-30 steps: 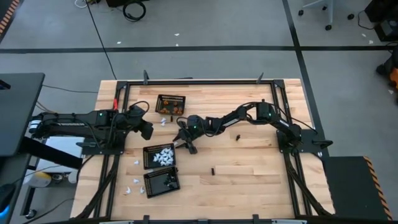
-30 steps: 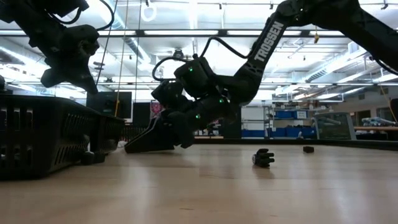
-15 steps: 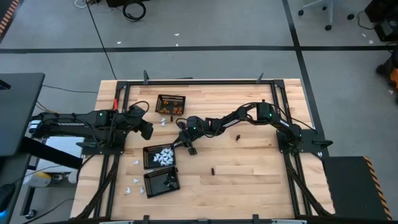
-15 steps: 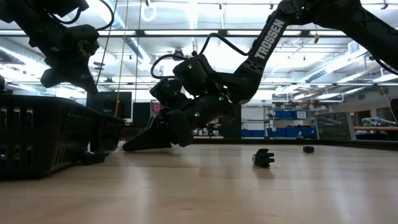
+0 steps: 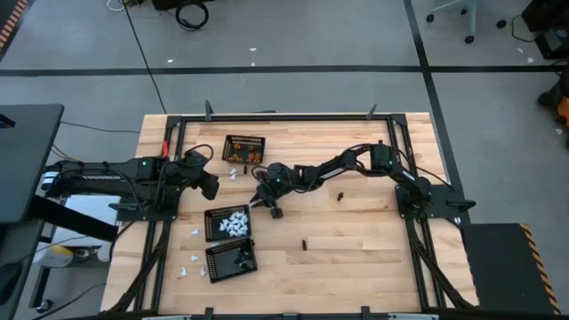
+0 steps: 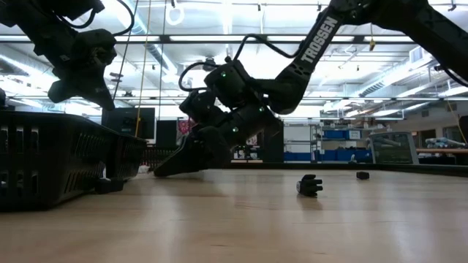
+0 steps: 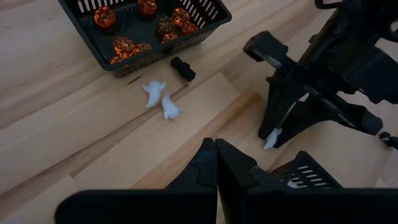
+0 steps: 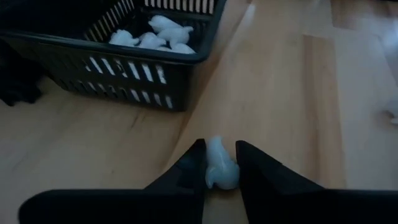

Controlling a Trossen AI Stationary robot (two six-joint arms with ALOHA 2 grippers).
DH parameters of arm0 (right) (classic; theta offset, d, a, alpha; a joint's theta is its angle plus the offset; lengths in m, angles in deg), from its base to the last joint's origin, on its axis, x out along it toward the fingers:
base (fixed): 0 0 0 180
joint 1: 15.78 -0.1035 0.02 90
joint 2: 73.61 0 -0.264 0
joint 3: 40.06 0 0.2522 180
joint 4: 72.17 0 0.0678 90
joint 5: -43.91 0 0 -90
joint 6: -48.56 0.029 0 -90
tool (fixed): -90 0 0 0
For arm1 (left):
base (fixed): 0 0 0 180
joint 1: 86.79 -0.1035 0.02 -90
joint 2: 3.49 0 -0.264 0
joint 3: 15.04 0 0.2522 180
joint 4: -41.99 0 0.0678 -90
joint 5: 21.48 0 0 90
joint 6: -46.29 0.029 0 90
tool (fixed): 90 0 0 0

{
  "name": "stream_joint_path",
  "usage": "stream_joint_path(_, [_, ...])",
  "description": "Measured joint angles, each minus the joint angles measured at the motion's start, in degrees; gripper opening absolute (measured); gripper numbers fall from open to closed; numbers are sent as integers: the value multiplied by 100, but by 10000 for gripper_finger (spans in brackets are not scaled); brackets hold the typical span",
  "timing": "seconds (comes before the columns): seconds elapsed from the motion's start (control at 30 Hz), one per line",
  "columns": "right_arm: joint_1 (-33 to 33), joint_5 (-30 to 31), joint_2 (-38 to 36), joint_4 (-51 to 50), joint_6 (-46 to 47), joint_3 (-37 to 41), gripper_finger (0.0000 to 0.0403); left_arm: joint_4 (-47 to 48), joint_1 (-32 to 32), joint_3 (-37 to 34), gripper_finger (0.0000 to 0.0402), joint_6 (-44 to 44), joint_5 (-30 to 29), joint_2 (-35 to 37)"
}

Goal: Sort Halloween decoration
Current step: Put the white toy into the middle black bin

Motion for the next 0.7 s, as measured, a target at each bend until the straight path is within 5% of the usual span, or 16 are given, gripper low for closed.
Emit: stream_joint_path(0.7, [-131, 460, -631, -255, 48, -173, 82, 0, 0, 0, 5, 19, 0, -1])
